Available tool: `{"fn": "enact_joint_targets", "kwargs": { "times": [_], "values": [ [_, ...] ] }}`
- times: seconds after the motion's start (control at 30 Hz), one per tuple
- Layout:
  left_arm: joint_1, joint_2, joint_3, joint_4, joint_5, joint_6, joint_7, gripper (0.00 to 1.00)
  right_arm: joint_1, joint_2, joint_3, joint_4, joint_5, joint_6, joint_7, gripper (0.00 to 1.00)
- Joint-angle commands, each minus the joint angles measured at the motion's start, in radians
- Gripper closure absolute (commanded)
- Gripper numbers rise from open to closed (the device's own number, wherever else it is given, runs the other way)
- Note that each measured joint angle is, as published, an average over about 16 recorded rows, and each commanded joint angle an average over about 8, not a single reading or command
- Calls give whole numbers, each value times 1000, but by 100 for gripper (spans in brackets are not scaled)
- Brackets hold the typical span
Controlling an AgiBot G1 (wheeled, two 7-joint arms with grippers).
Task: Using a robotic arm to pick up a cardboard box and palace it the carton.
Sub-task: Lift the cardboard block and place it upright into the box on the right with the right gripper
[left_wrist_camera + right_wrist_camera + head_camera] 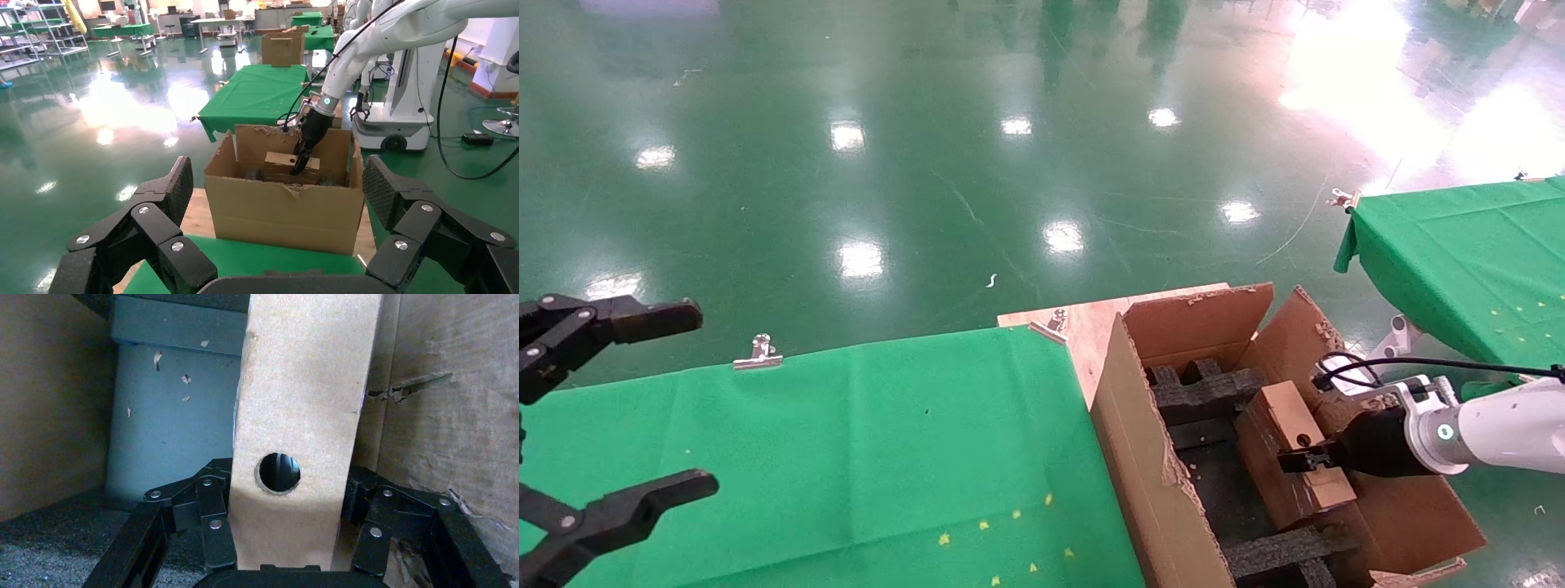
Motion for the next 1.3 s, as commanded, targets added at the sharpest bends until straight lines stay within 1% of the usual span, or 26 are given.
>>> {"fn": "enact_joint_targets", "kwargs": {
  "times": [0.03, 0.43, 0.87, 1.03, 1.3],
  "values": [
    [0, 0, 0, 0, 0, 0, 0, 0, -4, -7, 1, -10, 2, -1, -4, 0],
    [0, 0, 0, 0, 0, 0, 0, 0, 5, 2, 1, 2, 0, -1, 0, 0],
    [0, 0, 0, 0, 0, 0, 0, 0, 46, 20, 0, 20, -12, 6, 9, 0],
    [0, 0, 0, 0, 0, 0, 0, 0, 89, 35, 4, 45, -19, 13, 10, 0],
    [0, 0, 0, 0, 0, 0, 0, 0, 195, 67, 22, 124, -29, 23, 14, 0]
  ]
}}
